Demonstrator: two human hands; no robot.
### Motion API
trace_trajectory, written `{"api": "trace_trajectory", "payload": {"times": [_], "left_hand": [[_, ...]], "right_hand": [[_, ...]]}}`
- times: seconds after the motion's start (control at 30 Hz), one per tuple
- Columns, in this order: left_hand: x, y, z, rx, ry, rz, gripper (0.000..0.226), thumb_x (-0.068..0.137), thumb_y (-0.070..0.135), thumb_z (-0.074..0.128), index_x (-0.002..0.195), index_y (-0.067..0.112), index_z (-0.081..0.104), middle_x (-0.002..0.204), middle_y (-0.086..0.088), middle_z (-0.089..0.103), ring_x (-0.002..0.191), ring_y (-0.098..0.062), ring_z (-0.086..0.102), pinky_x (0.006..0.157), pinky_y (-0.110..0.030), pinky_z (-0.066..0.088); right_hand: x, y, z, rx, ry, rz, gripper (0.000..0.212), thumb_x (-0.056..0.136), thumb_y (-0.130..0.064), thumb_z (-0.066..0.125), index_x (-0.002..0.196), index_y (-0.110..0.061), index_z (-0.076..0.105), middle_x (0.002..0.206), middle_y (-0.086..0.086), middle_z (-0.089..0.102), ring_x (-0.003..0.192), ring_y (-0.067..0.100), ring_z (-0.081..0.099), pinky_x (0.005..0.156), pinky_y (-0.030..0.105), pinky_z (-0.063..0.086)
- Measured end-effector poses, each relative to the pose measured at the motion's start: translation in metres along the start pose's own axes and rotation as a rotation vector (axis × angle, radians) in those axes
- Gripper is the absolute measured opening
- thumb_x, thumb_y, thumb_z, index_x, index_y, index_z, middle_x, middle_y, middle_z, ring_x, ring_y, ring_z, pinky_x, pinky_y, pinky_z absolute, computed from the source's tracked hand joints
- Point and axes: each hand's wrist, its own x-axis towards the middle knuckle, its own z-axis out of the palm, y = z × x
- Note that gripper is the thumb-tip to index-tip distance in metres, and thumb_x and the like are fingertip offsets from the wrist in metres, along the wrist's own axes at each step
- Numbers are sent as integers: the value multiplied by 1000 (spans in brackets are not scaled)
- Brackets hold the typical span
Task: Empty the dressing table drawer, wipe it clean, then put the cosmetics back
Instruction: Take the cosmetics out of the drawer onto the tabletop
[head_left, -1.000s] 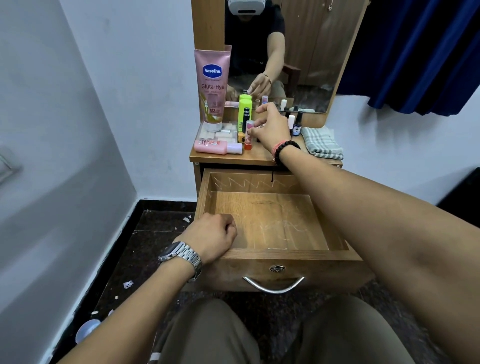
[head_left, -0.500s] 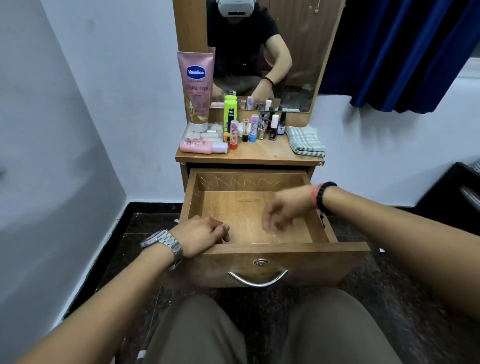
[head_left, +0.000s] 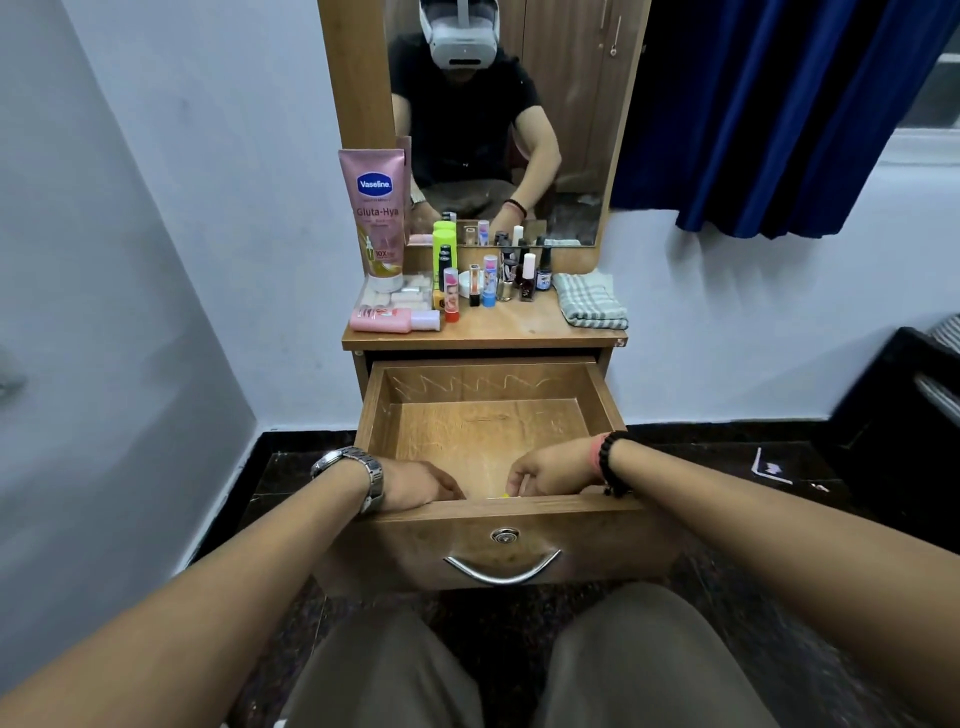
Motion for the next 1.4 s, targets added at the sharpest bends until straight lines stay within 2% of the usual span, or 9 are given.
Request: {"api": "trace_trajectory", "payload": {"times": [0.13,0.23,0.37,0.5,0.63,0.83,0.97,1.2,1.4], "left_hand": [[2,0,1,-18,8,-25,37,101,30,36,130,21,56,137,5,50,124,-15,44,101,-21,26],[4,-4,2,-59,19,-54,35,99,35,40,126,23,58,132,5,52,118,-14,46,96,-20,27],[12,-8,4,-114,19,-65,33,98,34,44,126,23,57,129,-1,56,112,-17,50,99,-26,35],[16,-10,6,-163,34,-49,28,98,25,46,123,20,59,123,-4,58,101,-14,50,87,-21,38],[16,-12,8,-201,72,-31,27,97,20,48,120,16,61,114,-4,62,91,-10,52,68,-9,41],[12,-14,6,-183,144,-8,28,96,34,47,115,25,66,109,11,62,99,-8,52,86,-21,35],[11,-15,8,-196,143,5,29,95,39,46,112,28,67,116,11,63,107,-11,54,99,-28,38],[11,-17,7,-170,137,-7,30,95,42,46,112,29,67,119,7,62,110,-14,54,100,-30,38],[12,-17,8,-179,131,42,29,96,39,44,110,28,67,118,8,63,110,-14,54,102,-31,39]], "right_hand": [[8,-8,2,108,102,4,21,93,-24,58,111,-13,58,92,0,58,69,10,49,55,19,39],[15,-12,3,443,101,-48,29,80,-36,75,86,-22,51,81,1,60,58,9,48,46,18,38],[12,-25,5,595,57,-152,19,84,-19,73,83,-21,54,66,-5,60,47,2,51,37,13,38],[7,-28,8,490,114,-215,9,89,-13,66,92,-18,58,65,-8,53,45,-3,50,42,11,40],[7,-26,3,652,118,-231,2,93,-18,61,91,-16,62,88,-3,68,73,3,63,55,10,50],[1,-12,-19,1033,436,-318,10,94,-17,60,100,-10,60,99,10,72,75,12,66,60,19,53],[-9,-9,-38,1397,493,-289,15,100,-22,48,103,-8,53,96,14,70,71,17,73,64,28,60],[-13,-1,-59,831,673,-249,35,99,-17,50,133,-10,44,85,6,61,66,12,59,56,19,53],[-12,5,-91,626,1023,-208,29,79,-32,76,97,-12,64,72,-6,56,69,8,51,69,29,47]]}}
